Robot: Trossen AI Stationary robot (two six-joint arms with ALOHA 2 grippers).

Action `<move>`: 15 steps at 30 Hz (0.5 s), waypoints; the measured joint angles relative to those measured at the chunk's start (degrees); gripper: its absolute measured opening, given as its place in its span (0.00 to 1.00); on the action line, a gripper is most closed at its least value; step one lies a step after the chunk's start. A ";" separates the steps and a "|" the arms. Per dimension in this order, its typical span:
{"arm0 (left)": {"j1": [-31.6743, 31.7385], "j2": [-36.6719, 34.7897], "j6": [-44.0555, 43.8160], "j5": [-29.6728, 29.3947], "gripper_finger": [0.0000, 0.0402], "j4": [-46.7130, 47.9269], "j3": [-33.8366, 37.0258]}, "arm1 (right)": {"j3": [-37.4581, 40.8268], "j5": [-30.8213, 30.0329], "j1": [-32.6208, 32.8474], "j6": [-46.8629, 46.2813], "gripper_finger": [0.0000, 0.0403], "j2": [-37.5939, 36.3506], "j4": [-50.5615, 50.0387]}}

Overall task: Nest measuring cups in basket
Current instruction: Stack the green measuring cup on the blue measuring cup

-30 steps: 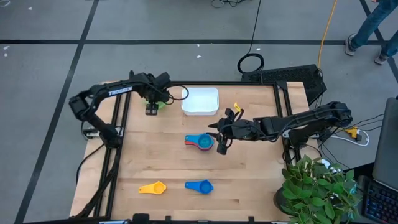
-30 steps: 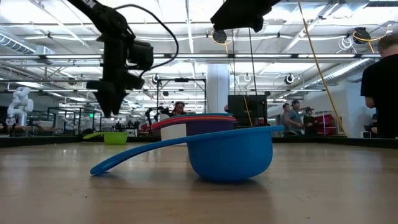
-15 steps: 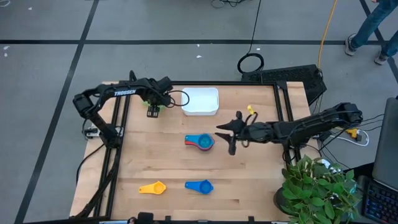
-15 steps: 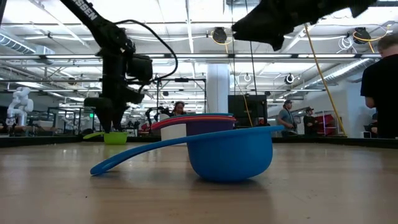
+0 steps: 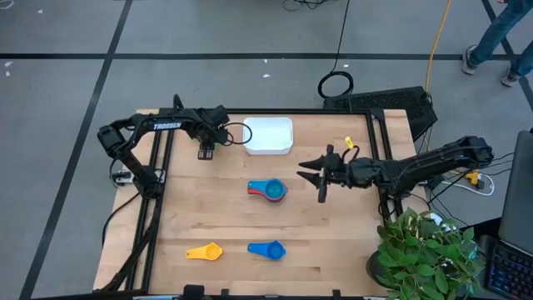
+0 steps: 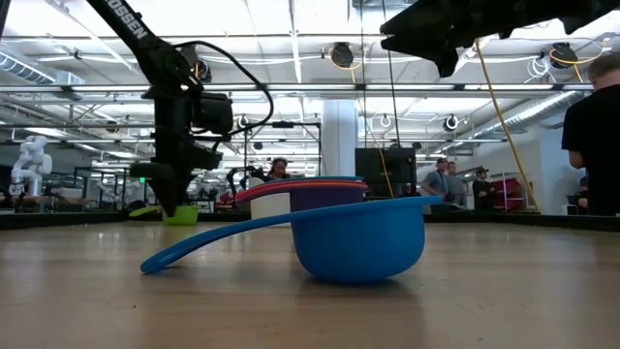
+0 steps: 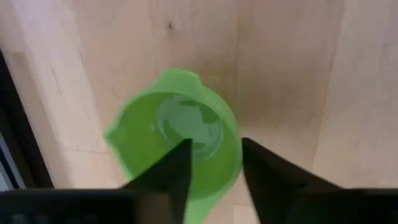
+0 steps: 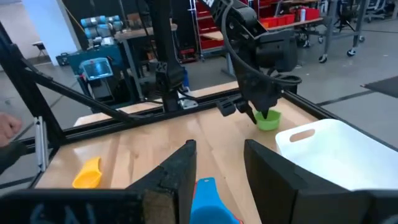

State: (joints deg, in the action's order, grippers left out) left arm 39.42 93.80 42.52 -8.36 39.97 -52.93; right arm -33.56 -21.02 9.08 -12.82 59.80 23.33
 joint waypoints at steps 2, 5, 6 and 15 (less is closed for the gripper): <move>0.23 0.00 -0.39 0.69 0.17 0.00 0.00 | 0.00 -0.07 0.00 0.00 0.31 0.01 0.04; 0.47 0.00 -2.76 0.74 0.04 0.03 0.00 | 0.00 -0.07 0.00 0.00 0.31 0.01 0.00; 0.48 0.00 -3.96 0.44 0.03 0.25 -0.01 | 0.00 -0.07 0.00 0.00 0.31 0.01 0.02; -1.10 0.00 -19.20 -2.70 0.02 22.74 -10.11 | 0.00 -1.26 0.00 0.64 0.31 0.01 0.50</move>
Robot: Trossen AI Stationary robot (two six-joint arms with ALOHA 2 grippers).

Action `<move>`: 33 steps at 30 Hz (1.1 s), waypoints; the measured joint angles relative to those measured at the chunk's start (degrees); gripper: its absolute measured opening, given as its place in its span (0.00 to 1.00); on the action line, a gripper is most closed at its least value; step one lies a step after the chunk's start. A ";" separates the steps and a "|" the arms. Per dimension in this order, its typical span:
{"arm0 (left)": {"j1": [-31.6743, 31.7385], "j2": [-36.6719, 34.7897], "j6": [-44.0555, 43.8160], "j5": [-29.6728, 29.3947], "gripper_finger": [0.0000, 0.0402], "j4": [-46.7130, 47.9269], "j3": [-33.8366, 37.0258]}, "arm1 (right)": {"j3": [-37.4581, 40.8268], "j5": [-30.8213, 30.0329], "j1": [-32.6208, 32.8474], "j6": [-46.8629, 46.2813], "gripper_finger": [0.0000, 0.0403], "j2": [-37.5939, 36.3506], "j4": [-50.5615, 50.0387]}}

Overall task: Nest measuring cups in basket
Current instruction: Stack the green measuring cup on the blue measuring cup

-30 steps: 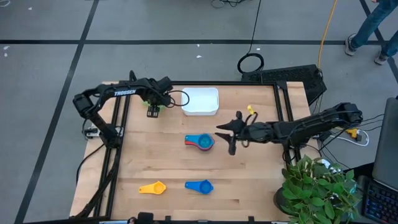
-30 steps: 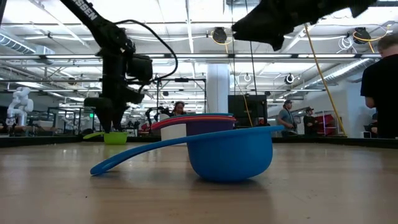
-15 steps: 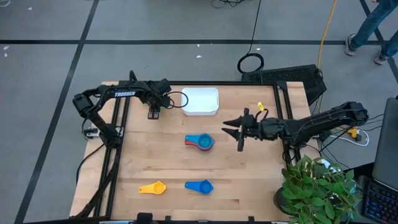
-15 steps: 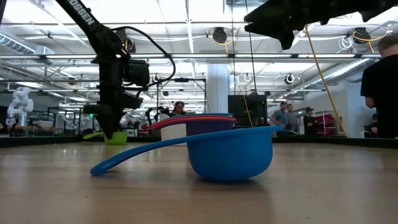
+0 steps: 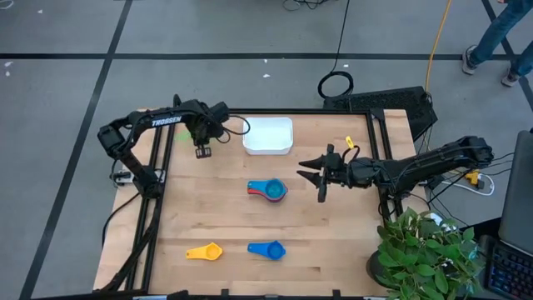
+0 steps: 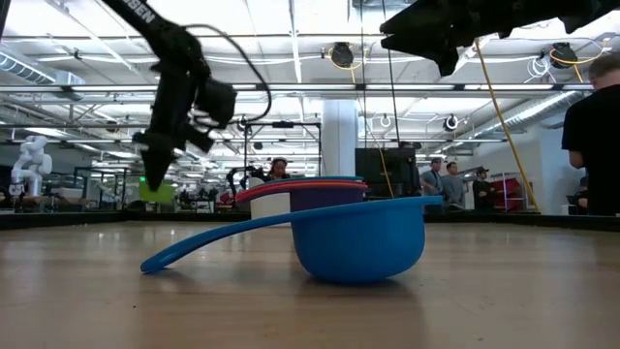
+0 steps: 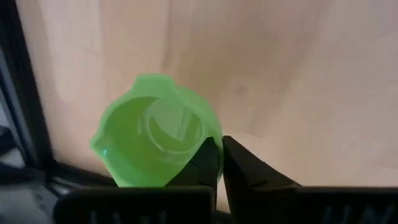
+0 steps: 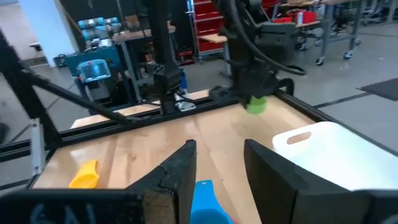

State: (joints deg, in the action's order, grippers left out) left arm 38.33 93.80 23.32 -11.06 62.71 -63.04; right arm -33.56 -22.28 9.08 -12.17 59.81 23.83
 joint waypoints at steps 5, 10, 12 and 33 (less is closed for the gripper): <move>-7.91 -0.07 -10.53 5.73 0.02 6.64 -8.22 | 0.00 -3.22 0.00 -0.14 0.31 0.02 -0.05; -19.93 -0.07 -13.80 8.27 0.02 6.39 -14.47 | 0.00 -3.41 0.00 -0.19 0.31 0.02 -0.12; -24.03 -0.07 -14.74 9.23 0.02 5.81 -16.70 | 0.00 -3.41 0.00 -0.19 0.31 0.02 -0.47; -42.30 4.22 -25.99 17.35 0.02 -15.20 -21.95 | 0.00 -6.66 -0.53 -0.21 0.31 0.04 0.09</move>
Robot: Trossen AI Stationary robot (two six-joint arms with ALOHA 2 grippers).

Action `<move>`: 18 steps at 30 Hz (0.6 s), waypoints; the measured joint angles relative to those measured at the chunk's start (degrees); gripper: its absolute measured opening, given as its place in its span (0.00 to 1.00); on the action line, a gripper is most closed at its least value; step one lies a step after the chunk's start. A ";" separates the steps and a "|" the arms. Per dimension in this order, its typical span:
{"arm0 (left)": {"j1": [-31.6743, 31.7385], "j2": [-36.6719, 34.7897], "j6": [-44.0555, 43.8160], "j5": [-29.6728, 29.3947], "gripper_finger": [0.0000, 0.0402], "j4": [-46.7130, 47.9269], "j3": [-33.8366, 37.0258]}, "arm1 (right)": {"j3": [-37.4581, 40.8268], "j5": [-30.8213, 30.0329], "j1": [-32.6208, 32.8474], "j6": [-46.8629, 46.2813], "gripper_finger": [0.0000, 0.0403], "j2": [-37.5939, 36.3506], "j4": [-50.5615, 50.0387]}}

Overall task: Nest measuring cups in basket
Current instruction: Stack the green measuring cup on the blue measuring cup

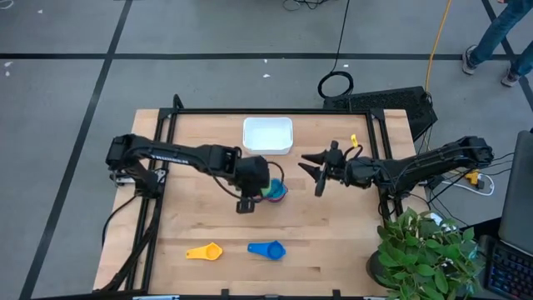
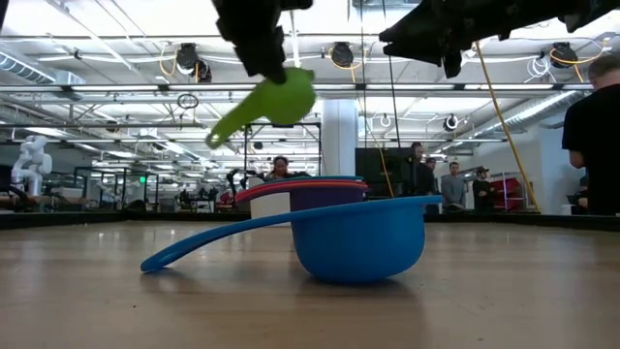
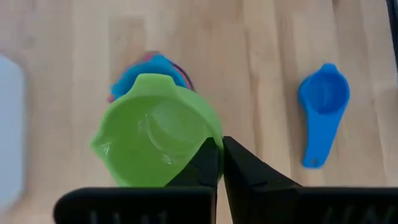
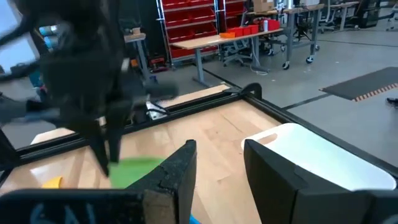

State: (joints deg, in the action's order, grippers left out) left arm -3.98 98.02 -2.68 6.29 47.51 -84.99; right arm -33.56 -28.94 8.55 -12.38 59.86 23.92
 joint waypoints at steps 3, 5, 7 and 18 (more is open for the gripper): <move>-0.41 2.22 0.64 0.83 0.02 -1.57 -0.62 | 0.00 0.01 -0.40 0.00 0.31 0.02 -0.10; -0.56 4.23 0.71 0.96 0.02 -1.12 -1.83 | 0.00 0.03 -0.74 0.00 0.31 0.00 -0.09; -0.52 6.01 1.35 0.89 0.02 -1.55 -2.66 | 0.00 0.07 -0.74 0.00 0.31 0.02 -0.20; 0.09 13.44 4.68 -4.77 0.02 2.53 -8.25 | 0.00 0.14 -0.74 0.00 0.31 0.00 -1.47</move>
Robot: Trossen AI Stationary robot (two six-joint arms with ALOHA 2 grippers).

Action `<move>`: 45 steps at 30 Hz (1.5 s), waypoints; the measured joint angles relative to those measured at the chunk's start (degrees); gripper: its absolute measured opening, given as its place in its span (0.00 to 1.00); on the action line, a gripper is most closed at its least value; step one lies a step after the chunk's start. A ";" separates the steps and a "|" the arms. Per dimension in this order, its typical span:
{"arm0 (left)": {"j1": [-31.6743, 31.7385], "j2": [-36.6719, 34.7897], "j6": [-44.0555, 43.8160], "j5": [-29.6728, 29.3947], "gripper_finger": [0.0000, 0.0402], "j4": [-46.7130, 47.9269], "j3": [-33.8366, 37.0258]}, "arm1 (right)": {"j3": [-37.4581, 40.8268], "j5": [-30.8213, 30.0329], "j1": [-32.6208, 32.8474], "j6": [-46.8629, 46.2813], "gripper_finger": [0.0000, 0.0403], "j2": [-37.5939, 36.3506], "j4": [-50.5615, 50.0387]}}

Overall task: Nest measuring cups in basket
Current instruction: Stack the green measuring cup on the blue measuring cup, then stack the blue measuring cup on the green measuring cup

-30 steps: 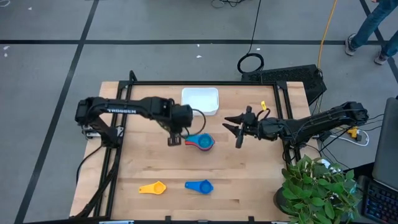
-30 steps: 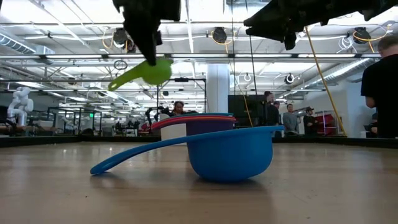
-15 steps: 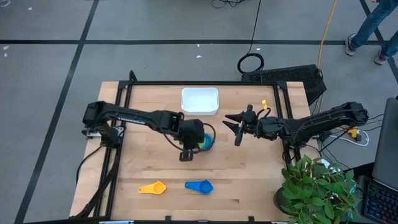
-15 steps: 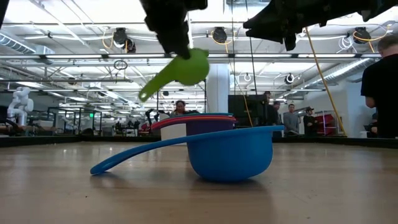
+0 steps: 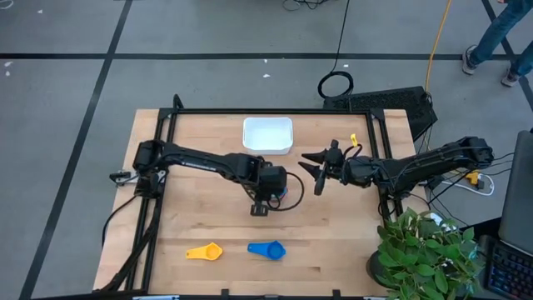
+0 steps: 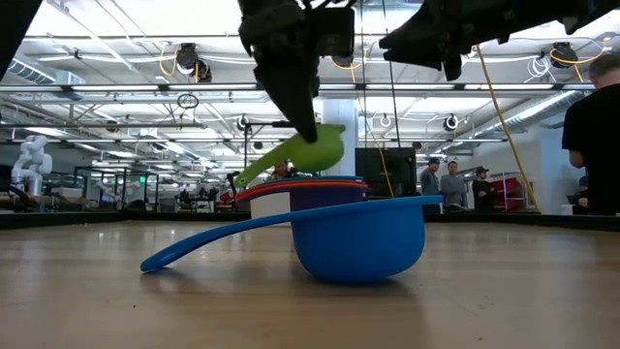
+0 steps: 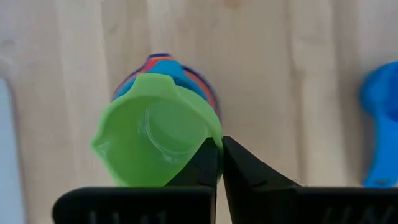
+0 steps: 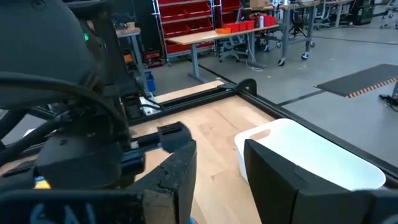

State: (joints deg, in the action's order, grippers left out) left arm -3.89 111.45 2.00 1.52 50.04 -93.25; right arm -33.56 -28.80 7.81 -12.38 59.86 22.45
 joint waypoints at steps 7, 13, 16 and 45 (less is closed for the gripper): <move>0.15 0.90 3.77 -2.18 0.02 1.67 -0.10 | 0.00 -0.04 0.00 0.00 0.31 0.00 -0.63; 0.07 1.14 7.64 -1.99 0.02 0.77 -0.12 | 0.00 -0.04 0.00 -0.42 0.31 0.00 -0.80; 0.07 1.10 7.80 -1.99 0.03 -0.31 -0.10 | 0.00 0.00 0.00 -0.44 0.31 0.00 -0.89; -2.05 -20.93 2.56 -9.30 0.25 6.04 0.73 | -0.85 4.11 -0.03 -0.45 0.31 -0.02 -0.13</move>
State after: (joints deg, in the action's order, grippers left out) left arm -5.94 90.52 4.56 -7.78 56.08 -92.52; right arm -34.42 -24.69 7.79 -12.84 59.83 22.32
